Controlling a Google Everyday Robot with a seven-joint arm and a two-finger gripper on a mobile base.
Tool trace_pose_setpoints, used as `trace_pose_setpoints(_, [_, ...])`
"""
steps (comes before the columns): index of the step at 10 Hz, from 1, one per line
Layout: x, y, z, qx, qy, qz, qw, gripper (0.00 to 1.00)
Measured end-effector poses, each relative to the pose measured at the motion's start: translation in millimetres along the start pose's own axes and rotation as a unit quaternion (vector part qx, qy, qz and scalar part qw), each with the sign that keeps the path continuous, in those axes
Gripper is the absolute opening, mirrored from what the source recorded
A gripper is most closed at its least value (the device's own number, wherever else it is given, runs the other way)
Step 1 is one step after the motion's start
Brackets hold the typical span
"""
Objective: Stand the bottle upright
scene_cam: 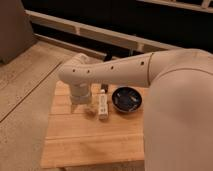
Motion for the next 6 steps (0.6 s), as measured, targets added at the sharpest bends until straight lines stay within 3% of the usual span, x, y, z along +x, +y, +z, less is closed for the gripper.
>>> trace_pose_setpoints(2, [-3.7, -3.9, 0.0, -0.003, 0.000, 0.008, 1.0000, 0.65])
trace_pose_setpoints(4, [-37.0, -62.7, -6.2, 0.009, -0.016, 0.060, 0.9980, 0.65])
trace_pose_setpoints(6, [-62.4, -104.4, -17.6, 0.015, -0.036, 0.087, 0.9954, 0.65])
